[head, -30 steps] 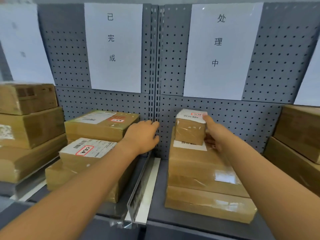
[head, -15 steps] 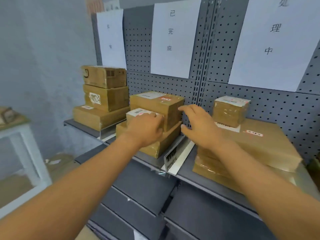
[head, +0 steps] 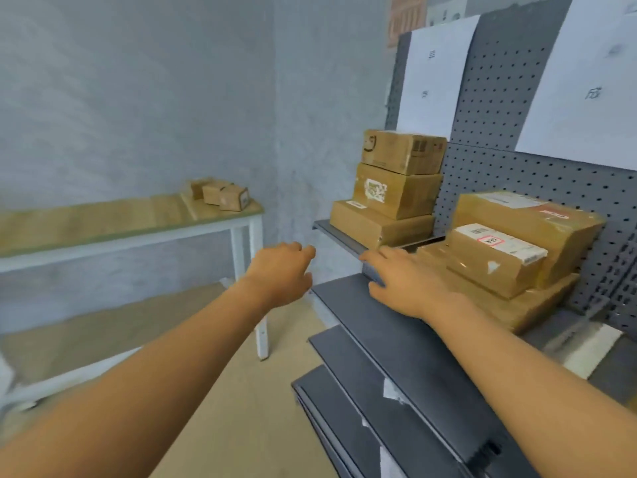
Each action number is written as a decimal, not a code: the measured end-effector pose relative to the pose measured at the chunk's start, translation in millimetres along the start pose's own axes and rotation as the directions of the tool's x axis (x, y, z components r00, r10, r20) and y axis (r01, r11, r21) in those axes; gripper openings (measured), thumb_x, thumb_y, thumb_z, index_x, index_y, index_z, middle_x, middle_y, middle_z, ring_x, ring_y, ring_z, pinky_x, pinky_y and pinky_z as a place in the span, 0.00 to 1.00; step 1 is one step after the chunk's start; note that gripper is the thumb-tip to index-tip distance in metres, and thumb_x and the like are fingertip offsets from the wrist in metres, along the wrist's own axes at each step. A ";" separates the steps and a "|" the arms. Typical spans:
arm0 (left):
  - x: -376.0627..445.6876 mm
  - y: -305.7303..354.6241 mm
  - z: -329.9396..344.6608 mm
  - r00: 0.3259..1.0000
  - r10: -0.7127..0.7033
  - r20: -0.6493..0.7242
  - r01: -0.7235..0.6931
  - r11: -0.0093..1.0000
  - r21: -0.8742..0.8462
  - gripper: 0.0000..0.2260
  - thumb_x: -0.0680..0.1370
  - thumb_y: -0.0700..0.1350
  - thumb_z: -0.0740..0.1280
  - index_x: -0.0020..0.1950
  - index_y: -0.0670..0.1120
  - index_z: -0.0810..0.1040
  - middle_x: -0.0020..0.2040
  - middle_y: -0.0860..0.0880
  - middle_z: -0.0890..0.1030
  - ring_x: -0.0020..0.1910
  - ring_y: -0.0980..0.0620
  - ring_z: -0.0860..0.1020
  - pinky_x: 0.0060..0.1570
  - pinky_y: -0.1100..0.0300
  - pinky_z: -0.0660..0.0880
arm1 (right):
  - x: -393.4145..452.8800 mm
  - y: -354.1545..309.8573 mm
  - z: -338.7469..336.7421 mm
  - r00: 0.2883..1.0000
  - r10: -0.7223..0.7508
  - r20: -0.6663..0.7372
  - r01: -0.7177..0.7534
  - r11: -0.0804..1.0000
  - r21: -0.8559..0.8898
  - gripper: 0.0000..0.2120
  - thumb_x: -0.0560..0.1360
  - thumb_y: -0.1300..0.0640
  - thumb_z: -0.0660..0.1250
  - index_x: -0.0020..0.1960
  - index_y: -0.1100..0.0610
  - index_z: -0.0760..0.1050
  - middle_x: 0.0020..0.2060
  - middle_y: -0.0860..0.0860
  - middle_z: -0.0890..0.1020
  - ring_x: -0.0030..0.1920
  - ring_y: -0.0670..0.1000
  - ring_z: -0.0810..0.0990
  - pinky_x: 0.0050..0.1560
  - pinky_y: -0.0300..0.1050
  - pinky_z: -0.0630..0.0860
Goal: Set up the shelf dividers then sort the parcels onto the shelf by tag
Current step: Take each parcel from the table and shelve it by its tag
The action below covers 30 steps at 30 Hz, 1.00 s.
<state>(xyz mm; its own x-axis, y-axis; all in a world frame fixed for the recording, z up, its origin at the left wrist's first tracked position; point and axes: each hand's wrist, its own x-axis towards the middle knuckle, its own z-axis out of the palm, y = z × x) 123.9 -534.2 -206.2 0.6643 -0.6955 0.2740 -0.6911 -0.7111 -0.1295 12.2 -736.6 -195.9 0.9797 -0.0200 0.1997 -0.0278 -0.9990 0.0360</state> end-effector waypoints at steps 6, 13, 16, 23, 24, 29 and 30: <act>-14.0 -137.9 20.7 0.989 -0.146 0.022 0.145 0.989 0.038 0.17 0.81 0.51 0.60 0.68 0.48 0.70 0.59 0.46 0.77 0.58 0.43 0.76 0.51 0.51 0.75 | 121.5 -92.4 30.1 0.999 -0.051 -0.008 0.051 0.998 0.026 0.24 0.81 0.52 0.60 0.76 0.54 0.62 0.67 0.56 0.72 0.66 0.59 0.71 0.59 0.52 0.72; -19.5 -263.4 57.7 0.955 -0.275 0.107 0.271 0.961 0.052 0.20 0.80 0.52 0.60 0.71 0.49 0.68 0.64 0.46 0.76 0.61 0.43 0.76 0.54 0.51 0.73 | 223.3 -157.0 81.7 0.994 -0.088 0.066 0.077 0.985 0.153 0.25 0.82 0.52 0.60 0.77 0.53 0.60 0.68 0.55 0.71 0.67 0.57 0.70 0.62 0.49 0.70; -3.8 -303.4 76.4 0.942 -0.309 0.131 0.305 0.951 0.052 0.19 0.80 0.52 0.60 0.70 0.49 0.69 0.63 0.46 0.76 0.60 0.44 0.75 0.53 0.52 0.73 | 272.8 -170.8 97.0 0.990 -0.098 0.106 0.082 0.987 0.141 0.25 0.81 0.52 0.61 0.77 0.53 0.61 0.68 0.55 0.72 0.67 0.58 0.70 0.63 0.52 0.71; 67.8 -387.3 136.6 0.917 -0.359 0.175 0.353 0.933 0.069 0.18 0.80 0.53 0.60 0.69 0.48 0.69 0.61 0.45 0.76 0.59 0.43 0.76 0.54 0.50 0.74 | 405.2 -182.0 151.3 0.984 -0.150 0.091 0.132 0.974 0.183 0.23 0.80 0.52 0.61 0.75 0.52 0.64 0.65 0.53 0.74 0.65 0.57 0.72 0.61 0.52 0.73; 81.8 -398.1 145.2 0.911 -0.367 0.188 0.361 0.930 0.069 0.18 0.81 0.53 0.60 0.69 0.48 0.69 0.62 0.45 0.76 0.60 0.43 0.76 0.54 0.50 0.74 | 424.2 -180.6 159.9 0.982 -0.156 0.106 0.134 0.972 0.194 0.24 0.80 0.53 0.61 0.75 0.52 0.64 0.64 0.53 0.74 0.65 0.56 0.72 0.61 0.51 0.73; 150.6 -450.5 173.6 0.909 -0.368 0.194 0.366 0.929 0.047 0.19 0.81 0.52 0.60 0.70 0.48 0.68 0.62 0.46 0.76 0.60 0.43 0.76 0.53 0.50 0.74 | 515.7 -168.5 182.3 0.975 -0.166 0.147 0.127 0.962 0.244 0.24 0.80 0.52 0.62 0.75 0.51 0.64 0.66 0.53 0.73 0.62 0.56 0.74 0.60 0.50 0.73; 162.1 -460.8 178.0 0.910 -0.368 0.188 0.369 0.929 0.031 0.19 0.81 0.52 0.60 0.70 0.48 0.68 0.62 0.46 0.76 0.60 0.43 0.76 0.52 0.51 0.74 | 533.1 -167.4 183.7 0.977 -0.158 0.141 0.120 0.962 0.247 0.23 0.80 0.52 0.62 0.75 0.52 0.65 0.66 0.53 0.73 0.62 0.56 0.75 0.59 0.50 0.74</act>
<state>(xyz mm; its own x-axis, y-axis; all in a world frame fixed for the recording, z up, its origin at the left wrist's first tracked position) 600.7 -337.6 -271.7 0.9130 -0.3906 0.1178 -0.3875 -0.9206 -0.0488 575.6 -587.5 -275.4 0.9899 0.1325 0.0513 0.1398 -0.9730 -0.1836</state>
